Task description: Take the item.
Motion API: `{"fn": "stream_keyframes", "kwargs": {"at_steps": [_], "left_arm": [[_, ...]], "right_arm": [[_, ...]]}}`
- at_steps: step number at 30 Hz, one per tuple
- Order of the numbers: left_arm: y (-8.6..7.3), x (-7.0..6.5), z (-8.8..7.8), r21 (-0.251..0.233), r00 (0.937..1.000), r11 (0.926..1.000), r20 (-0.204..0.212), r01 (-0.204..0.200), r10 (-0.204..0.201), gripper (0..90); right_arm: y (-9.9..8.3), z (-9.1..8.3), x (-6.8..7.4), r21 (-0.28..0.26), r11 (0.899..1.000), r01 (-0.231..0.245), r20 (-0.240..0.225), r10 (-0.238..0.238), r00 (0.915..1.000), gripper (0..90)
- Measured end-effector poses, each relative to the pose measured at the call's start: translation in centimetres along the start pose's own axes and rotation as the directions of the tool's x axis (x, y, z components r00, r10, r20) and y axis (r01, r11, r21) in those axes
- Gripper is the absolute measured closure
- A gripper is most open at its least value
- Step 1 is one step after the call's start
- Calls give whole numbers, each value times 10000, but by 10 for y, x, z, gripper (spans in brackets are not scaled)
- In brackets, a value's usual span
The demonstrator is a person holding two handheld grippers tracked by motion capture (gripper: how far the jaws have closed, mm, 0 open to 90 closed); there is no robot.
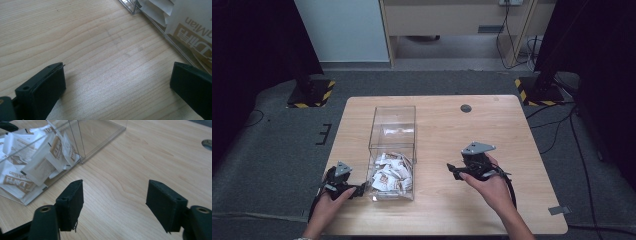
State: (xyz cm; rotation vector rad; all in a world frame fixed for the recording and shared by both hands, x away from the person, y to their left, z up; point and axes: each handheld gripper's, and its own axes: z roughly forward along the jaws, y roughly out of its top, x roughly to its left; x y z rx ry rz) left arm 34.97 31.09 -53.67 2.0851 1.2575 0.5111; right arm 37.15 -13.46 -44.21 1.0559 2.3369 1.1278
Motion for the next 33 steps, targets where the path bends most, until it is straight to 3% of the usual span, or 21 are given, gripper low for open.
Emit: {"fn": "stream_keyframes", "kwargs": {"at_steps": [9, 33], "left_arm": [[0, 0, 0, -1, 10000, 10000, 0, 4, -4, 0], [0, 0, 0, 2, 10000, 10000, 13, -13, 13, 0]], "right_arm": [[14, -2, 8, -114, 9997, 209, -133, -211, 9997, 343], [51, 0, 32, -496, 9962, 709, -867, -751, 9934, 484]]}}
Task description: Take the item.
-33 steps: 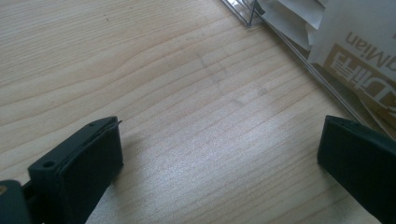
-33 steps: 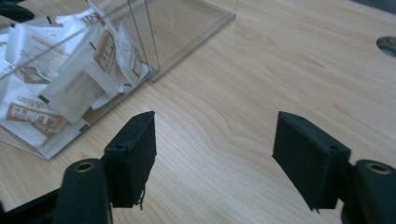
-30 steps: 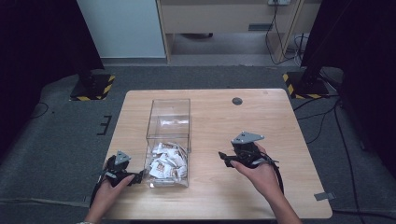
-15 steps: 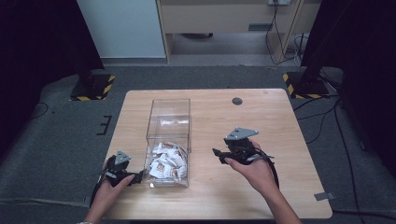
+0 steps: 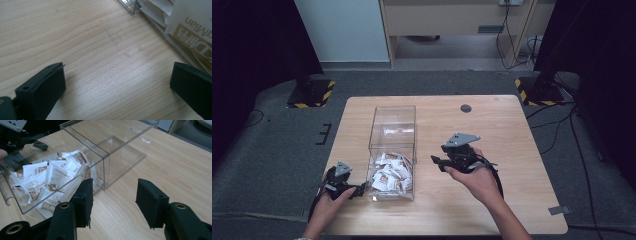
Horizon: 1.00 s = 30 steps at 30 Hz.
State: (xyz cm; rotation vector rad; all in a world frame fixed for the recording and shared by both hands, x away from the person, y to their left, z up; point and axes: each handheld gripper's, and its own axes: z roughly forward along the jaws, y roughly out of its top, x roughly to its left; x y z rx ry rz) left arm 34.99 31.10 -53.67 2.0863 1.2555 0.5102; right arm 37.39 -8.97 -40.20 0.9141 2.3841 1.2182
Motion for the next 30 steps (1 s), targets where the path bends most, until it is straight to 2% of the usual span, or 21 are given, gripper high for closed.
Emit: {"fn": "stream_keyframes", "kwargs": {"at_steps": [5, 30], "left_arm": [[0, 0, 0, -1, 10000, 10000, 1, 1, -1, 0], [0, 0, 0, 0, 10000, 10000, 2, 0, 0, 0]], "right_arm": [[7, 3, 7, -73, 9999, 79, -289, -81, 9996, 531], [25, 16, 27, -146, 9995, 290, -877, -302, 9957, 566]]}}
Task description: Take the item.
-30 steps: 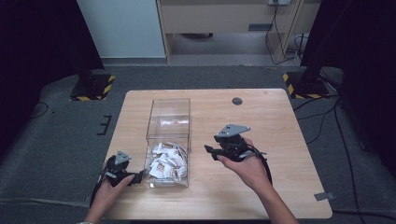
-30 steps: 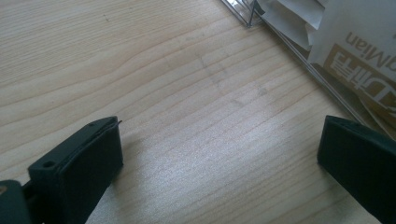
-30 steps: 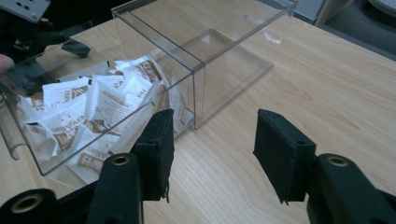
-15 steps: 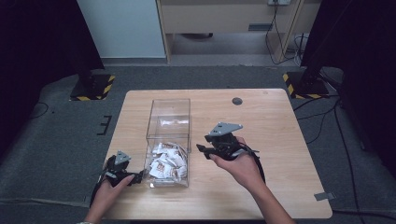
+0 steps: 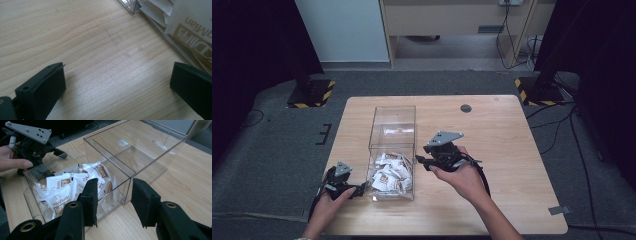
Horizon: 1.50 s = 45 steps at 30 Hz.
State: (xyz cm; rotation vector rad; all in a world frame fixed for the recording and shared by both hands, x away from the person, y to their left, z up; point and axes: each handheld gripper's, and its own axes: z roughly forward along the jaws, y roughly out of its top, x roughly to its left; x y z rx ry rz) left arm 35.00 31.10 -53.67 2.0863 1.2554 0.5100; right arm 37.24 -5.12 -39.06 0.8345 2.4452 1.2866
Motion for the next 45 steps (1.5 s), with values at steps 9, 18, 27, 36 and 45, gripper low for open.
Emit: {"fn": "stream_keyframes", "kwargs": {"at_steps": [9, 18, 27, 36, 45], "left_arm": [[0, 0, 0, -1, 10000, 10000, -1, -1, 1, 0], [0, 0, 0, 1, 10000, 10000, 0, 0, 0, 0], [0, 0, 0, -2, 10000, 10000, -1, 0, 0, 0], [0, 0, 0, 0, 10000, 10000, 1, -2, 2, 0], [0, 0, 0, -1, 10000, 10000, 1, -1, 1, 0]], "right_arm": [[1, 3, 3, -1, 10000, 34, -67, -34, 10000, 548], [3, 12, 13, 33, 9997, 244, -345, -243, 9991, 573], [1, 24, 21, 95, 9994, 346, -615, -340, 9975, 594], [-1, 39, 32, 182, 9987, 476, -822, -460, 9956, 605], [-5, 51, 39, 260, 9985, 477, -964, -450, 9943, 613]]}}
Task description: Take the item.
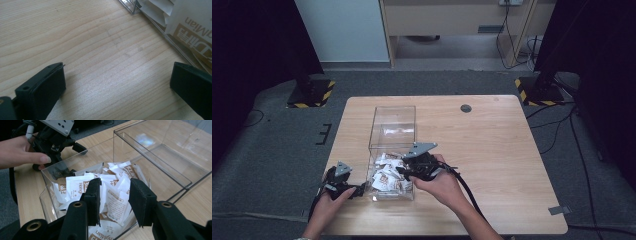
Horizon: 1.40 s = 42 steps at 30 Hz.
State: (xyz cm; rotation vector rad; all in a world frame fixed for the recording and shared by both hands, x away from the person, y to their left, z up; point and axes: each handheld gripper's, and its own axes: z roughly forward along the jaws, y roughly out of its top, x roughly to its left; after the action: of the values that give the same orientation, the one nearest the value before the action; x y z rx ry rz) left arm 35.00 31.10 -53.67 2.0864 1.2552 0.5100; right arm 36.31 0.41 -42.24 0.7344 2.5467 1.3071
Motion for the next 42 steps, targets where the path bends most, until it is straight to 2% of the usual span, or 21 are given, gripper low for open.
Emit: {"fn": "stream_keyframes", "kwargs": {"at_steps": [10, 33, 38, 42], "left_arm": [[0, 0, 0, 2, 10000, 10000, 9, -8, 8, 0], [0, 0, 0, 3, 10000, 10000, 15, -13, 13, 0], [0, 0, 0, 3, 10000, 10000, 16, -14, 14, 0], [0, 0, 0, 3, 10000, 10000, 18, -14, 14, 0]], "right_arm": [[-4, 14, 7, 198, 9998, 95, -176, -91, 9998, 614], [-8, 36, 13, 797, 9962, 362, 5, -364, 9993, 634], [-9, 39, 14, 934, 9948, 403, 57, -410, 9991, 667], [-10, 40, 14, 982, 9942, 445, 23, -449, 9990, 731]]}}
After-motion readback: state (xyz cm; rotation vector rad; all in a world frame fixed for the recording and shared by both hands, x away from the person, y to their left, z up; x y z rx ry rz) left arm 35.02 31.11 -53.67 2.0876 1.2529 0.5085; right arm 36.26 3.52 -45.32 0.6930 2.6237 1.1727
